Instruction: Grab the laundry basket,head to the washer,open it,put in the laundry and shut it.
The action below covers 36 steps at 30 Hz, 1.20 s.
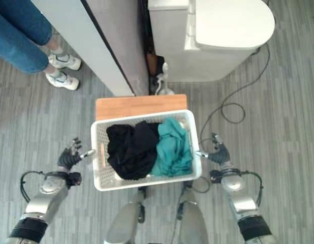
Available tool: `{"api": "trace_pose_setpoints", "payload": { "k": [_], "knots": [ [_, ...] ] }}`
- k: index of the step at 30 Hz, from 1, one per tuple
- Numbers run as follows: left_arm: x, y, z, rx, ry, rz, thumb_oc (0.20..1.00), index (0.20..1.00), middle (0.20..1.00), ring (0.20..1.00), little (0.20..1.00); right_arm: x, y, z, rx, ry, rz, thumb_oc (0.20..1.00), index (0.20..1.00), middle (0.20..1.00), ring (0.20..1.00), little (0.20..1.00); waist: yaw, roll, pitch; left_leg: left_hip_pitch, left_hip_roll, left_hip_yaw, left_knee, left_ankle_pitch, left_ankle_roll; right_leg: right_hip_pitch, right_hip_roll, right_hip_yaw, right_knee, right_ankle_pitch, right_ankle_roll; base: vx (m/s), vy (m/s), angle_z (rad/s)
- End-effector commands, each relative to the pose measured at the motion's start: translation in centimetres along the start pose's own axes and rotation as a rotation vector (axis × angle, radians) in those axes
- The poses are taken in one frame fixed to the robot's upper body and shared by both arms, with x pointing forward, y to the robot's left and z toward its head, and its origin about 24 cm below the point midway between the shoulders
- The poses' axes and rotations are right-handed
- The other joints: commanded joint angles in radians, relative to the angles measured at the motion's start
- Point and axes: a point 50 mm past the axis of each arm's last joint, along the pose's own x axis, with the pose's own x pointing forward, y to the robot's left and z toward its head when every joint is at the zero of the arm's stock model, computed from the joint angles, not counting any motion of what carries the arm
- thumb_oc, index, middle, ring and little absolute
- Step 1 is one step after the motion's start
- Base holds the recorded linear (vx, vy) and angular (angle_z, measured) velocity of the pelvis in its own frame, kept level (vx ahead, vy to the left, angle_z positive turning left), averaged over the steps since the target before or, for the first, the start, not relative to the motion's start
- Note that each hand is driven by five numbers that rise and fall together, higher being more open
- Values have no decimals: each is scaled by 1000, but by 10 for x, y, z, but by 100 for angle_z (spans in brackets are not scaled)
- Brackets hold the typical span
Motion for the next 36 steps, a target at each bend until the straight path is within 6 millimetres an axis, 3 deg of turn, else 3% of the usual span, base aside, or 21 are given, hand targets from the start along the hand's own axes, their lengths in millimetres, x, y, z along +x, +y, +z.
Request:
{"api": "trace_pose_setpoints", "payload": {
  "k": [1, 10, 25, 36],
  "knots": [
    [9, 27, 5, 134, -29, 149, 1000, 1000, 1000, 1000, 1000, -3, 5, 18, 0, -103, 18, 1000, 1000, 1000, 1000, 1000, -5, -52, -40, -53, -10, 21, 18, -30, 40, 0, -25, 32, 88, -99, -14, -19, -5, -12],
    [14, 37, -4, 260, 9, 304, 1000, 1000, 1000, 1000, 1000, -2, 5, 19, -9, -119, 2, 1000, 1000, 1000, 1000, 1000, -12, -68, -27, -54, -4, 23, 17, -31, 38, -6, -22, 38, 84, -97, -15, -15, -2, -4],
    [36, 13, 7, 310, 9, 340, 1000, 1000, 1000, 1000, 1000, 2, 17, 31, -2, -165, 23, 1000, 1000, 1000, 1000, 1000, -24, -92, -10, -74, -3, 17, 13, -28, 33, -21, -22, 36, 75, -89, -10, 0, 0, 0],
    [41, 4, 13, 302, 1, 343, 1000, 1000, 1000, 1000, 1000, 25, 48, 61, 28, -223, 74, 1000, 1000, 1000, 1000, 1000, 6, -92, 5, -89, -7, 10, 13, -22, 31, -24, -26, 25, 68, -78, -8, 0, 0, 0]
  ]
}}
